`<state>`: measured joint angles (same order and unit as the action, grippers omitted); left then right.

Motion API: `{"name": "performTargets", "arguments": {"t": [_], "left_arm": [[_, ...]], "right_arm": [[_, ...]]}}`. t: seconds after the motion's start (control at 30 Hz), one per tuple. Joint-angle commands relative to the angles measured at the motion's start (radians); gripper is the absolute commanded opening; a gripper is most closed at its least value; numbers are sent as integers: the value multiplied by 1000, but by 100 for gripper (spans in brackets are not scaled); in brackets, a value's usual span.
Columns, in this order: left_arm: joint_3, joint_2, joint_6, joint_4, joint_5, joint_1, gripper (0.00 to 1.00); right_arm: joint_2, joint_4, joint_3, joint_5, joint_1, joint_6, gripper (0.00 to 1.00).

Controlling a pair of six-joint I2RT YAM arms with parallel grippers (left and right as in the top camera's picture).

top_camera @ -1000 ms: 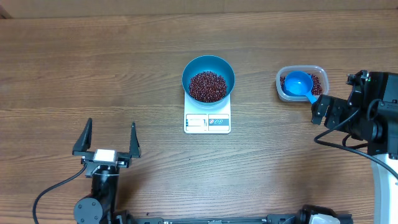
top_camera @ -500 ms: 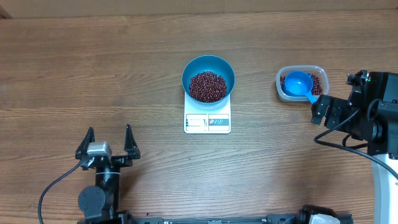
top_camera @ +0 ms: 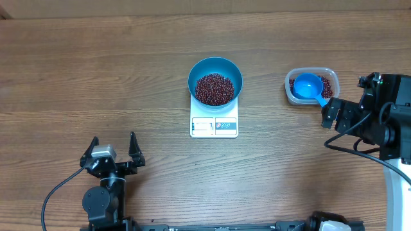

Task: Scoop item into bowl and weigh 150g on scale

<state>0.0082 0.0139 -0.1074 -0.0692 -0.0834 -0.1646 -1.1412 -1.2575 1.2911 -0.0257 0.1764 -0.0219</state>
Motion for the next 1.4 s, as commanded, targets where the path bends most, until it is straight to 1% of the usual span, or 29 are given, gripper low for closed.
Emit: {"name": "performTargets", "arguments": {"t": [0.0, 1.2, 1.37], "left_arm": [[-3, -10, 18, -5, 13, -5, 99], [-3, -10, 18, -5, 13, -5, 100], [-3, -10, 18, -5, 13, -5, 100]], "right_arm": [[-1, 3, 28, 6, 3, 5, 100], [0, 3, 28, 6, 3, 5, 100], [11, 98, 19, -24, 4, 4, 100]]}}
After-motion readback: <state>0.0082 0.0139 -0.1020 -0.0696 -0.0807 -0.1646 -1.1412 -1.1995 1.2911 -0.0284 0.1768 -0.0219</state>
